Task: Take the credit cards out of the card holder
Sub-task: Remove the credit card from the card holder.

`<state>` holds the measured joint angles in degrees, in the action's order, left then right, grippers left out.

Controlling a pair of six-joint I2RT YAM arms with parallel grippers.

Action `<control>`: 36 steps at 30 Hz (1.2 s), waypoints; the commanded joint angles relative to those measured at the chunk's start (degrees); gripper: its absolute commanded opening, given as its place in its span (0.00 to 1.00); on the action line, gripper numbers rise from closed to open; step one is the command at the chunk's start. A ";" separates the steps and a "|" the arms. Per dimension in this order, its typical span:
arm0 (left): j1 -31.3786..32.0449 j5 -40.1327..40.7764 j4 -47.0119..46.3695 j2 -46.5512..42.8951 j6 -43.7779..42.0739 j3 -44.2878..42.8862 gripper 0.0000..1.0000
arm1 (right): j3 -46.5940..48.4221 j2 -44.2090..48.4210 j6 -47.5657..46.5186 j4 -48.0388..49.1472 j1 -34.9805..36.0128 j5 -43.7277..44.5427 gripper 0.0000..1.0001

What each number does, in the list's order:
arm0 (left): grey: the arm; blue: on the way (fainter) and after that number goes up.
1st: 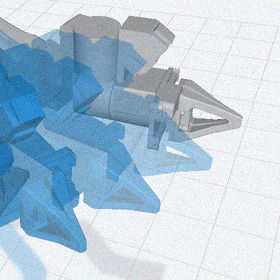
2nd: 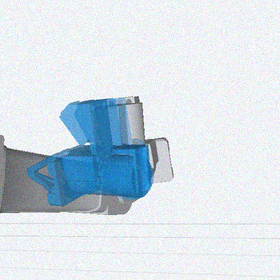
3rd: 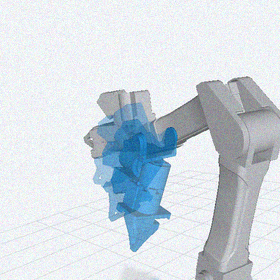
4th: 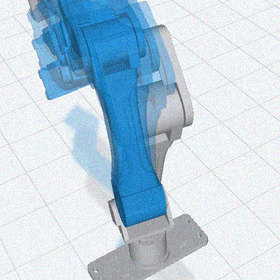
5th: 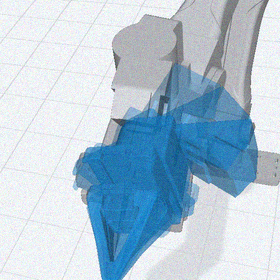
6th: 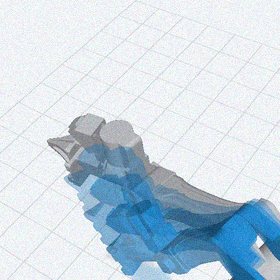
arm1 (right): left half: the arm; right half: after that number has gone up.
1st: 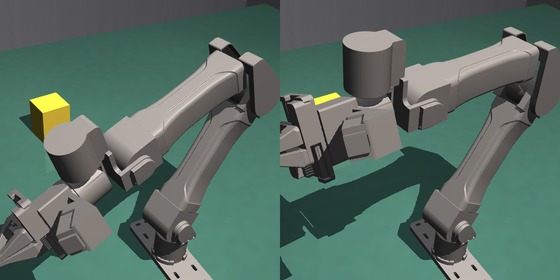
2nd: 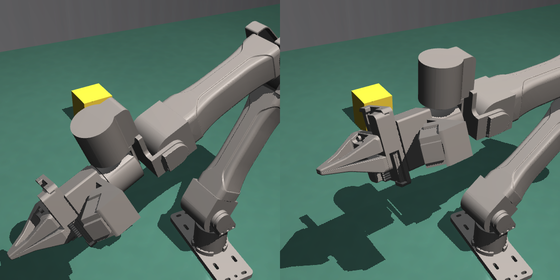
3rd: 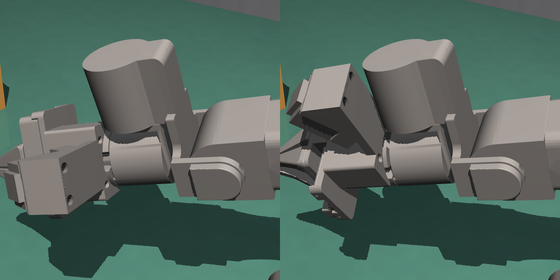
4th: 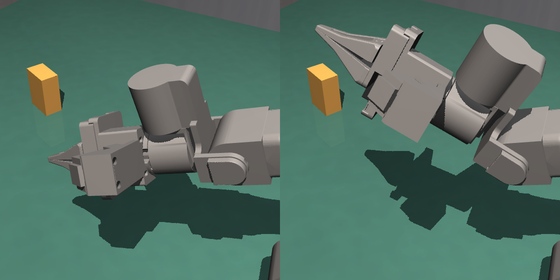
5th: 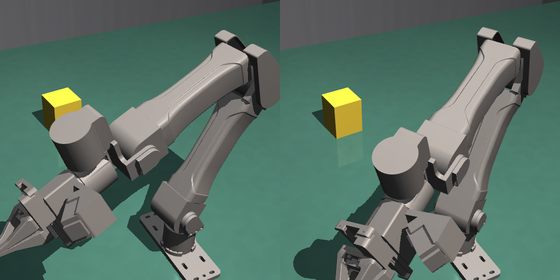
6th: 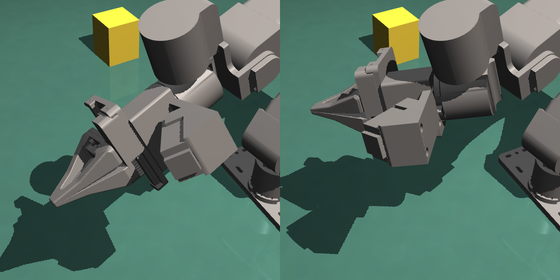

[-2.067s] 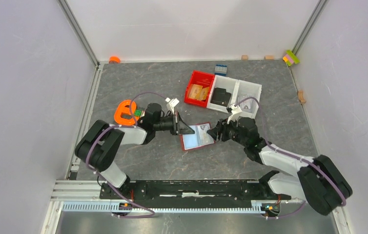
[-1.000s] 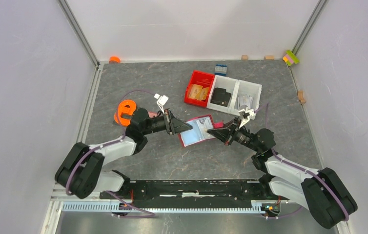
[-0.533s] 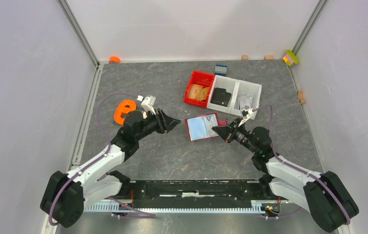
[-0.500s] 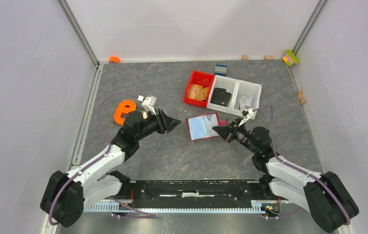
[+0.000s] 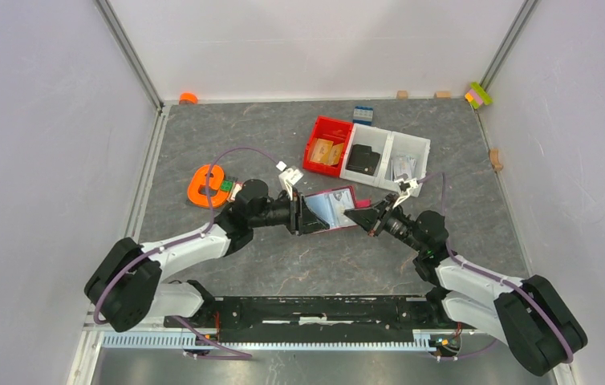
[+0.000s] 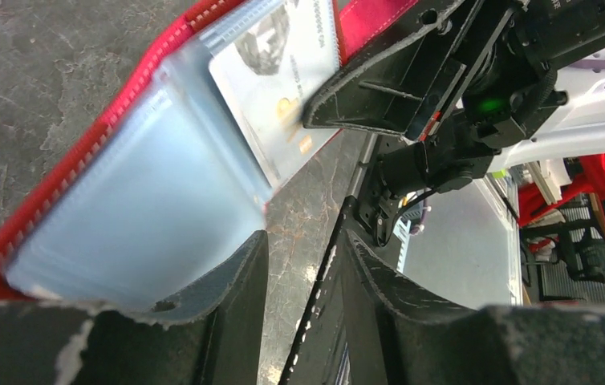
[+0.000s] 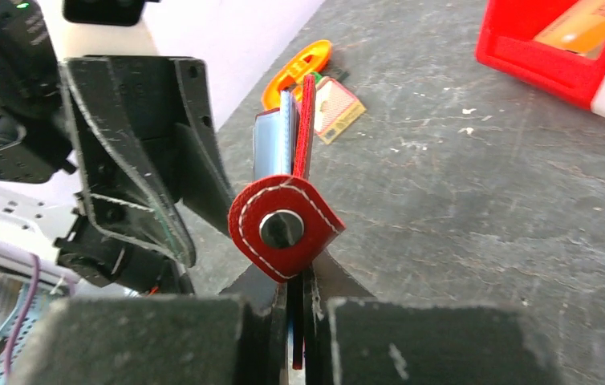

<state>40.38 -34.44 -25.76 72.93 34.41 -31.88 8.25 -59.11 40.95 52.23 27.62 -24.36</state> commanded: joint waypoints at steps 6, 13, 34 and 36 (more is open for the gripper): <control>-0.02 -4.48 -3.98 2.01 -1.76 -3.16 0.45 | 0.03 -3.25 6.85 15.83 0.71 -9.04 0.00; -0.44 -3.88 -3.51 1.93 -1.76 -3.04 0.45 | 1.74 -7.30 9.40 20.29 2.82 -13.38 0.00; -2.73 -8.45 -15.17 -0.51 3.34 1.40 0.02 | 2.12 -10.46 12.85 27.43 2.96 -16.54 0.38; -2.93 -8.32 -14.53 -0.02 3.71 1.14 0.02 | 1.49 -9.00 11.57 25.87 2.07 -15.55 0.39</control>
<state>37.95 -43.64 -39.11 73.34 37.60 -29.52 8.56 -70.24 53.74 75.05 30.50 -39.03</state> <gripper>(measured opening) 0.032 0.385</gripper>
